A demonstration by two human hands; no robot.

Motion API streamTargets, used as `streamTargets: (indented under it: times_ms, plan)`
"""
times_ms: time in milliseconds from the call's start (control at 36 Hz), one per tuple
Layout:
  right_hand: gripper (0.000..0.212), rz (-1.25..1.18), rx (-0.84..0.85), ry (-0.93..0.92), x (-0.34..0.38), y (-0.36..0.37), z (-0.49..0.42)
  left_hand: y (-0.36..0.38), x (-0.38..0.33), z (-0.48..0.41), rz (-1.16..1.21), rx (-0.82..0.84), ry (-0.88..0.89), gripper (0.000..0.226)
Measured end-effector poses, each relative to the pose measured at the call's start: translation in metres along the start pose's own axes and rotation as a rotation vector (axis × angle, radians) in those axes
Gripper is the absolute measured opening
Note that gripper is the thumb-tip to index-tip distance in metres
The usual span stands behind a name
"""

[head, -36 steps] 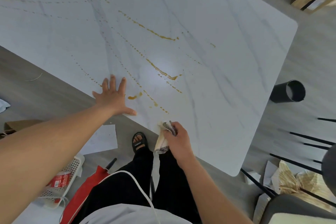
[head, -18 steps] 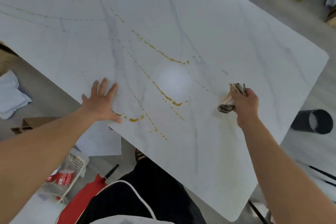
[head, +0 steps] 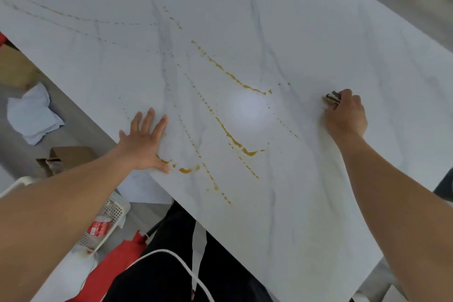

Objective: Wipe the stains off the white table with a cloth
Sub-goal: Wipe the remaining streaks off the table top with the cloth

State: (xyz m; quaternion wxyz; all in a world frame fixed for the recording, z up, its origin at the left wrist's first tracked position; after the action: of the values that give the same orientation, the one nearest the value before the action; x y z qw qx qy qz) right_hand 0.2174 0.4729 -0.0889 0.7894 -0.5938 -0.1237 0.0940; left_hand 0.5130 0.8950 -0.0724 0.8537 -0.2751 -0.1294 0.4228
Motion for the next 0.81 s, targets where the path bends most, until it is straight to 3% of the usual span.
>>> streamTargets:
  times_ms: [111, 278, 333, 389, 500, 556, 722, 806]
  plan:
    - [0.028, 0.002, -0.041, -0.046, 0.010, 0.006, 0.021, -0.001, 0.000, 0.000, -0.005, 0.006, 0.006, 0.158]
    - [0.026, 0.260, -0.037, -0.597, 0.029, 0.030, 0.077, -0.001, 0.000, 0.001, 0.003, 0.001, 0.017, 0.157]
    - [0.027, 0.294, -0.038, -0.686, 0.031, 0.031, 0.082, -0.001, 0.000, 0.002, 0.001, 0.001, 0.022, 0.157]
    - [0.025, 0.264, -0.015, -0.640, 0.029, 0.025, 0.075, -0.001, 0.000, 0.002, 0.003, -0.001, 0.022, 0.157]
    - [0.029, 0.133, -0.046, -0.282, 0.017, 0.015, 0.060, 0.000, 0.000, 0.001, -0.006, -0.002, 0.020, 0.158]
    - [0.031, 0.137, -0.070, -0.220, 0.020, 0.018, 0.069, 0.000, 0.000, 0.001, -0.011, 0.001, 0.020, 0.159]
    - [0.028, 0.272, -0.067, -0.671, 0.042, 0.038, 0.106, 0.000, 0.001, 0.000, -0.007, 0.008, 0.019, 0.159]
    - [0.029, 0.260, -0.052, -0.656, 0.038, 0.034, 0.099, 0.001, 0.001, 0.000, -0.010, 0.010, 0.021, 0.159]
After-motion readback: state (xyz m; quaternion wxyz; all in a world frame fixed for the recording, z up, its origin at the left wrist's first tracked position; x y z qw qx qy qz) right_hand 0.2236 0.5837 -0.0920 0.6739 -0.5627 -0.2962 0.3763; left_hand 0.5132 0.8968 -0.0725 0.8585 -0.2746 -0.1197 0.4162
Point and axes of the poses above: each hand's wrist, its own z-axis away from the middle knuckle, its own y-axis out of the palm, x = y × z, the point moved 6 cm from there along -z, towards the middle knuckle, and after that the axes turned 11 degrees about z, right-handed, at the moved point
